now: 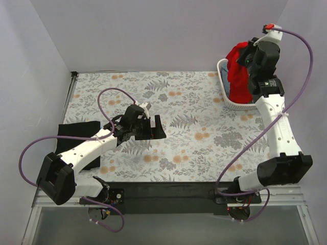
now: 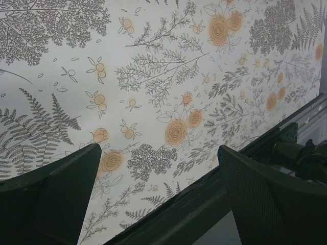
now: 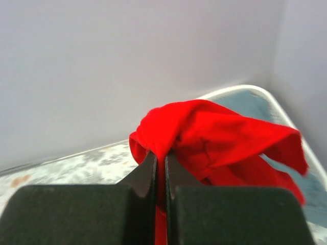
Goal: Fold and stack the t-shirts
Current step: Move the tshirt to the center of the board, then flatten the tshirt out
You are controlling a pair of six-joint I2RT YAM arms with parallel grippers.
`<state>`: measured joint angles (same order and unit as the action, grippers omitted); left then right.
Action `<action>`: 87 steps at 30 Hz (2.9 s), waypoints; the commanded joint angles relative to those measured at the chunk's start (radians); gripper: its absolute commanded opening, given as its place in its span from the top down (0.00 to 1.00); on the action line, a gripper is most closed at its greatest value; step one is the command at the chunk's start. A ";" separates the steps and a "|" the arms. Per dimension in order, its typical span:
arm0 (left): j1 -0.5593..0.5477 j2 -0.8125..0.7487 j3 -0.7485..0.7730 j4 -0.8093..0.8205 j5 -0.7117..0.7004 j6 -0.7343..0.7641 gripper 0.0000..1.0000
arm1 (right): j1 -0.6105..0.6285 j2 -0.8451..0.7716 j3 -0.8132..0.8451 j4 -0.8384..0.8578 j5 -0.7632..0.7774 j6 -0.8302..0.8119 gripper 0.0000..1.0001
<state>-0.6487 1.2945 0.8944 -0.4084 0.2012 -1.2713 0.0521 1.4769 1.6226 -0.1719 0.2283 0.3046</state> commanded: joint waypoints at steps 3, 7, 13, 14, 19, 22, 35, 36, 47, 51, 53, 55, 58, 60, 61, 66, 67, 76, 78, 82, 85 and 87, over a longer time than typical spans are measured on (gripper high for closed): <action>0.023 -0.008 -0.015 0.019 0.041 -0.007 0.02 | 0.213 -0.135 0.028 0.011 -0.076 -0.001 0.99; 0.029 -0.003 -0.018 0.020 0.041 -0.013 0.02 | 0.310 -0.184 0.066 -0.026 -0.107 0.021 0.99; 0.052 -0.015 -0.023 -0.006 -0.002 -0.042 0.02 | 0.324 -0.301 -0.105 -0.046 -0.139 0.062 0.99; 0.064 -0.023 -0.025 -0.010 -0.003 -0.057 0.02 | 0.324 -0.322 -0.145 -0.044 -0.127 0.051 0.99; 0.116 -0.032 -0.041 -0.024 -0.017 -0.094 0.02 | 0.305 -0.437 -0.451 -0.110 -0.027 0.056 0.90; 0.121 -0.009 -0.040 -0.032 -0.011 -0.118 0.02 | 0.305 -0.449 -0.603 -0.181 -0.020 0.082 0.40; 0.124 0.333 0.158 -0.032 -0.259 -0.361 0.15 | 0.305 -0.504 -0.914 -0.255 -0.077 0.143 0.27; 0.124 0.353 0.194 -0.032 -0.275 -0.367 0.17 | 0.305 -0.509 -0.926 -0.256 -0.073 0.139 0.27; 0.123 0.614 0.383 -0.047 -0.287 -0.349 0.54 | 0.304 -0.586 -1.093 -0.244 -0.116 0.185 0.26; 0.116 0.658 0.406 -0.046 -0.287 -0.339 0.68 | 0.304 -0.624 -1.150 -0.209 -0.112 0.209 0.26; 0.115 0.663 0.411 -0.047 -0.292 -0.335 0.74 | 0.305 -0.621 -1.173 -0.183 -0.109 0.221 0.27; 0.115 0.658 0.406 -0.047 -0.296 -0.335 0.91 | 0.305 -0.604 -1.184 -0.164 -0.110 0.228 0.26; 0.115 0.640 0.400 -0.050 -0.312 -0.326 1.00 | 0.305 -0.581 -1.199 -0.109 -0.109 0.234 0.25; 0.118 0.620 0.400 -0.063 -0.328 -0.315 1.00 | 0.304 -0.558 -1.201 -0.078 -0.089 0.234 0.25; 0.116 0.606 0.400 -0.069 -0.335 -0.309 1.00 | 0.304 -0.550 -1.201 -0.072 -0.080 0.232 0.25; 0.145 0.461 0.373 -0.118 -0.362 -0.267 1.00 | 0.305 -0.501 -1.166 -0.035 -0.044 0.217 0.68; 0.155 0.431 0.364 -0.125 -0.368 -0.263 1.00 | 0.305 -0.501 -1.155 -0.037 -0.038 0.211 0.80; 0.285 0.135 0.368 -0.259 -0.427 -0.166 1.00 | 0.304 -0.550 -0.862 -0.181 0.014 0.125 0.99; 0.314 0.089 0.402 -0.276 -0.439 -0.149 1.00 | 0.305 -0.566 -0.758 -0.234 0.049 0.087 0.99; 0.340 -0.003 0.492 -0.325 -0.485 -0.120 1.00 | 0.305 -0.579 -0.600 -0.311 0.098 0.057 0.99; 0.350 -0.021 0.558 -0.345 -0.505 -0.109 1.00 | 0.302 -0.581 -0.512 -0.337 0.108 0.048 0.99; 0.363 -0.012 0.581 -0.352 -0.497 -0.097 1.00 | 0.302 -0.566 -0.469 -0.339 0.109 0.047 0.99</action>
<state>-0.3027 1.3087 1.4204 -0.7269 -0.2531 -1.4078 0.3584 0.9047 1.0851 -0.4690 0.2916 0.3824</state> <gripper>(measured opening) 0.021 0.031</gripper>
